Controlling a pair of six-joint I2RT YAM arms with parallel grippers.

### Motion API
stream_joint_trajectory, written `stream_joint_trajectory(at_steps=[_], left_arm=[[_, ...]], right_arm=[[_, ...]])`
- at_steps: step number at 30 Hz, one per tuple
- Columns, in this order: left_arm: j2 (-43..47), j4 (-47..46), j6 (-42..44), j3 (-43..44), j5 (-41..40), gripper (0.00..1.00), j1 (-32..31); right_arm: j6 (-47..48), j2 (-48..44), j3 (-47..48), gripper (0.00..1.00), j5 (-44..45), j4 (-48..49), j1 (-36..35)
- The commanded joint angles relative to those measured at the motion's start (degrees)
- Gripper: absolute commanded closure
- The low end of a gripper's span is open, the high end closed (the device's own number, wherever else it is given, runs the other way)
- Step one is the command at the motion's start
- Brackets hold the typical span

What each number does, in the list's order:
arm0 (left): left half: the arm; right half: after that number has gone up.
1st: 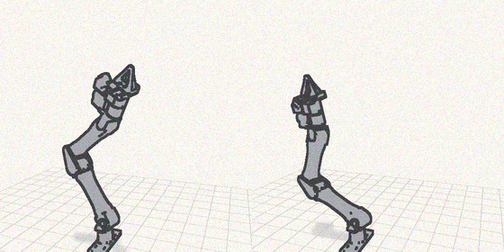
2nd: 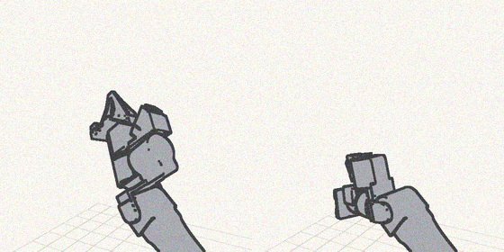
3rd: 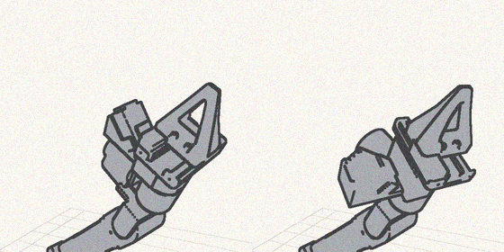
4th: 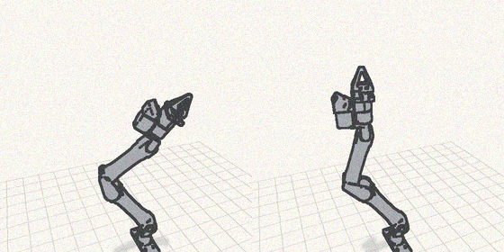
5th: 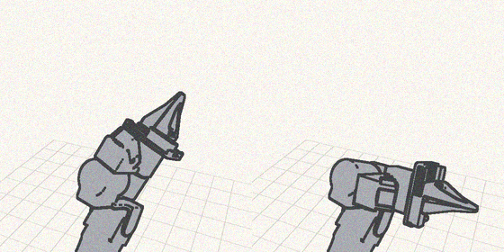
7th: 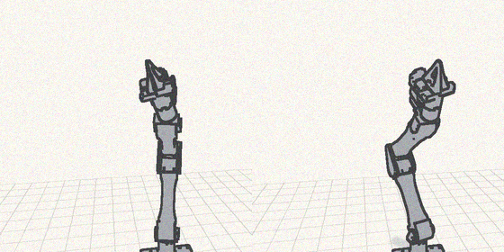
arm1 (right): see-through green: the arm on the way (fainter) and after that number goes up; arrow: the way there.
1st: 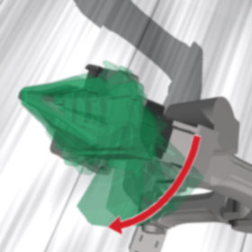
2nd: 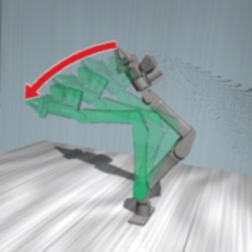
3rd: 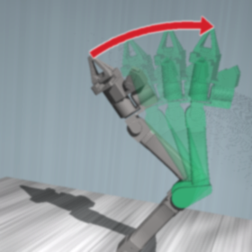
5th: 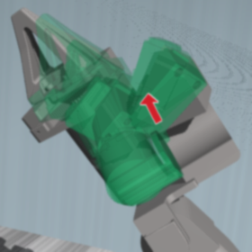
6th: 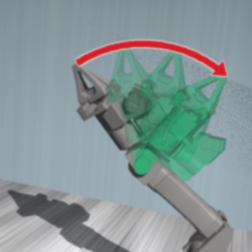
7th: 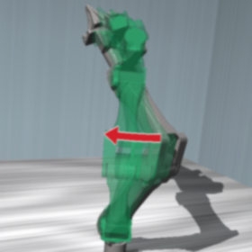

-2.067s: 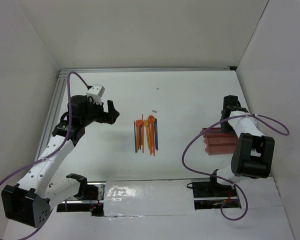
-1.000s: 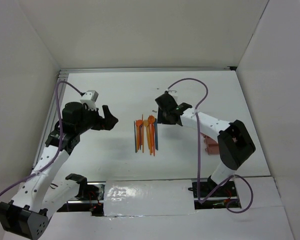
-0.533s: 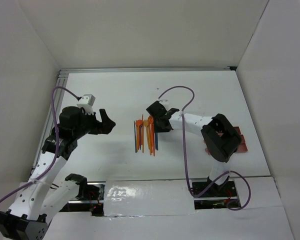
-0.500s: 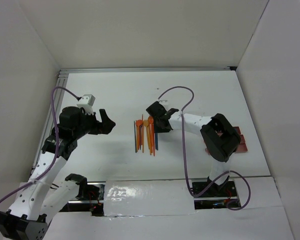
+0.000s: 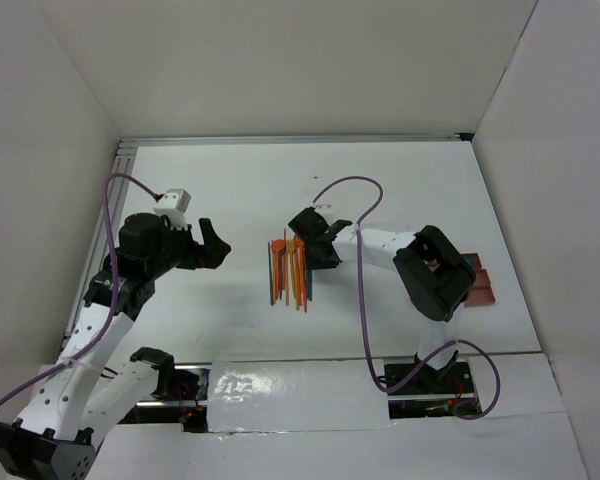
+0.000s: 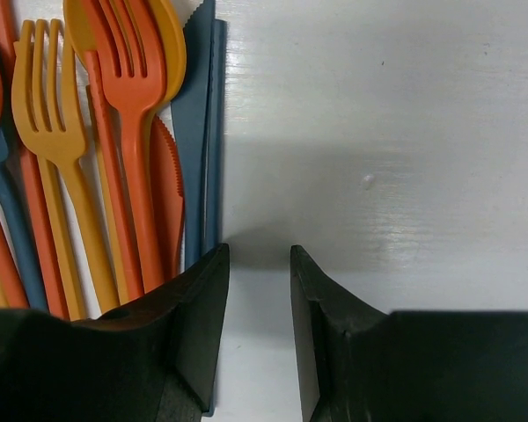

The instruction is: Sort the eating utensils into containers

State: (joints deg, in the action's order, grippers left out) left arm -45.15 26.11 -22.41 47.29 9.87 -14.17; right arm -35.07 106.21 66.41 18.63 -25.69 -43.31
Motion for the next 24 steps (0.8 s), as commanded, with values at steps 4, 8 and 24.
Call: stream_joint_trajectory(at_steps=[4, 8, 24], left_arm=[[0.50, -2.38, 1.50, -0.88, -0.02, 0.00, 0.02], [0.67, -2.64, 1.58, -1.41, 0.32, 0.00, 0.02], [0.32, -2.91, 2.02, -1.41, 0.06, 0.00, 0.02]], right_arm=[[-2.19, -5.13, 1.35, 0.56, 1.23, 0.20, -0.55], [-2.72, -6.11, 1.35, 0.56, -0.09, 0.73, -0.72], [-3.78, 0.22, 0.03, 0.62, 1.05, 0.73, -3.01]])
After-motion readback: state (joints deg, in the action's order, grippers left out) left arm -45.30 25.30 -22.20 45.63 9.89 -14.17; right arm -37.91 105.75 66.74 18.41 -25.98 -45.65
